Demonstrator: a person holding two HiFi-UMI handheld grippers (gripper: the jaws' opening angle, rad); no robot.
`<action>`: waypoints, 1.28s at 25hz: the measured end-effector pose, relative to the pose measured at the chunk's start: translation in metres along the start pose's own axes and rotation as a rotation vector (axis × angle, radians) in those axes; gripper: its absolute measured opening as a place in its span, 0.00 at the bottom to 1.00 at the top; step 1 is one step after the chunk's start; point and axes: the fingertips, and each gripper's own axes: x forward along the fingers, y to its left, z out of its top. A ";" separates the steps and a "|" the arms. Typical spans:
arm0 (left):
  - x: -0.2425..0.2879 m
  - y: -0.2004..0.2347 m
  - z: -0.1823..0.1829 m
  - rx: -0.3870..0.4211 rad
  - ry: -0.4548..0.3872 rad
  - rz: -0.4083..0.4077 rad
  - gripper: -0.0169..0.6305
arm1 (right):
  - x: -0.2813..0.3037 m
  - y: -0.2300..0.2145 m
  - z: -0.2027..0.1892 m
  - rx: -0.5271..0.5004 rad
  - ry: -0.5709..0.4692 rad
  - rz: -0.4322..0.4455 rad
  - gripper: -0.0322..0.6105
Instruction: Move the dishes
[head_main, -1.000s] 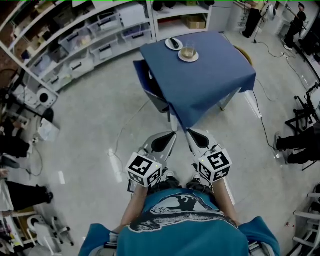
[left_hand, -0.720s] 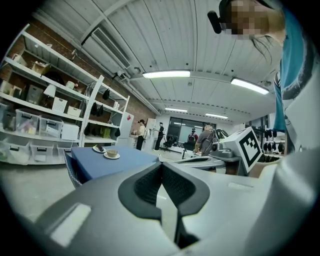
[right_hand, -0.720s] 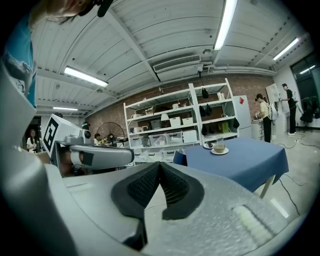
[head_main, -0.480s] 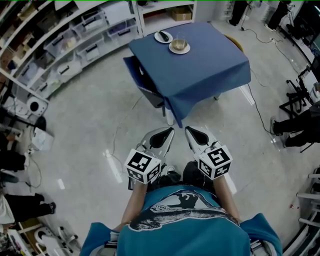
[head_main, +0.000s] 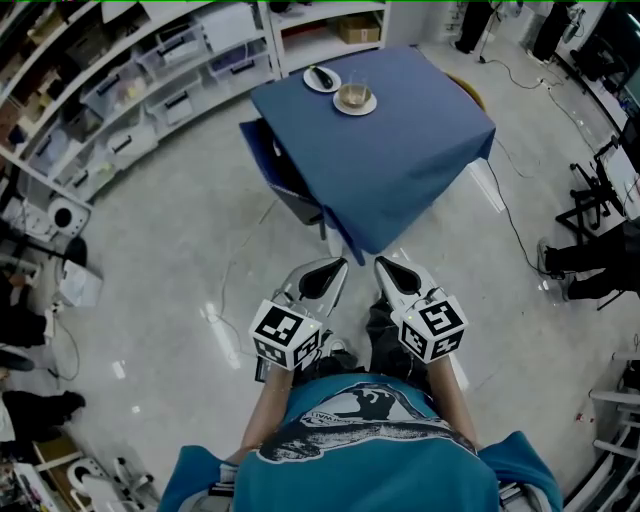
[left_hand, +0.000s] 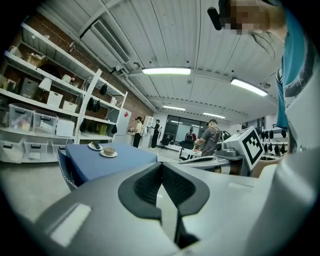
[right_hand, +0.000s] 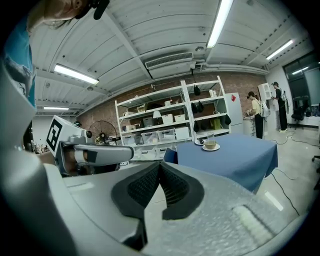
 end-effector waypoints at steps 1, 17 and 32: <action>0.005 0.001 -0.001 -0.004 0.001 0.004 0.05 | 0.002 -0.006 -0.001 0.003 0.002 0.005 0.05; 0.158 0.047 0.035 -0.051 -0.027 0.143 0.05 | 0.067 -0.172 0.047 0.000 0.035 0.130 0.05; 0.253 0.061 0.045 -0.003 0.021 0.278 0.05 | 0.090 -0.263 0.060 0.005 0.044 0.230 0.05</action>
